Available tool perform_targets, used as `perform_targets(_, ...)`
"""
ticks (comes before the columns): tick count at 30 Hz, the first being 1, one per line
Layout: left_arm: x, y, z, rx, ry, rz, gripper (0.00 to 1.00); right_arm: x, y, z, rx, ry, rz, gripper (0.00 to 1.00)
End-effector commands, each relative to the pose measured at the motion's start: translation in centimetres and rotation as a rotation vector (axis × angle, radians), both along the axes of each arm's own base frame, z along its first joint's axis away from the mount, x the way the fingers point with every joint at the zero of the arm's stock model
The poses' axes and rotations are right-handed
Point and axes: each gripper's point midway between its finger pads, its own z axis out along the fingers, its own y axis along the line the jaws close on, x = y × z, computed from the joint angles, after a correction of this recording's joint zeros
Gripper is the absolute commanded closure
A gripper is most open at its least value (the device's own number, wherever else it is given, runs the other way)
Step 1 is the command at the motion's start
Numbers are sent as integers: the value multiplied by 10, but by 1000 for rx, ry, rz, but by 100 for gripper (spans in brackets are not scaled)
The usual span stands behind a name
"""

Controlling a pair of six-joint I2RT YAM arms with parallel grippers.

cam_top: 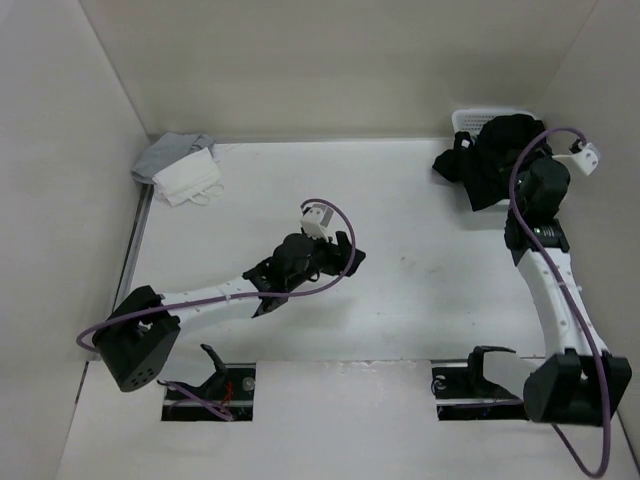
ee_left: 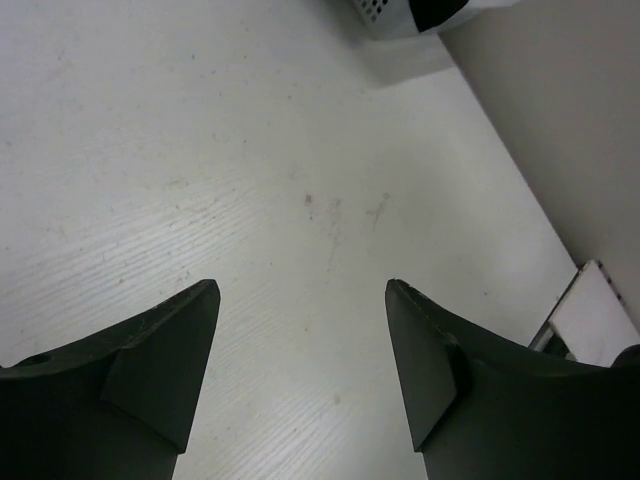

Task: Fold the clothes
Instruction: Grab the tank top from the pile

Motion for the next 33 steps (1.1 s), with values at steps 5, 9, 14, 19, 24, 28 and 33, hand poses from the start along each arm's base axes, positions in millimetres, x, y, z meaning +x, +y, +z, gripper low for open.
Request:
perform_targets(5,4,7,-10,11,0,11,33,34,-42,-34,28,141,-98,46)
perform_targets(9,4,10,-7,1,-11,20,33,58,-78,-54,53,203,-162,41)
perform_targets(14,10,20,-6,-15,-25,49,32,99,-111,-90,76,286,-202,50)
perform_targets(19,14,23,-13,-17,-17,60,32,131,-134,-119,90,372,-208,98)
perform_targets(24,18,25,-17,-16,-5,71,32,163,-161,-153,121,430,-206,52)
perform_targets(28,17,24,-17,-27,-3,63,32,188,-168,-168,141,427,-163,40)
perform_targets(33,21,23,-25,-32,12,62,32,211,-164,-158,133,353,-112,33)
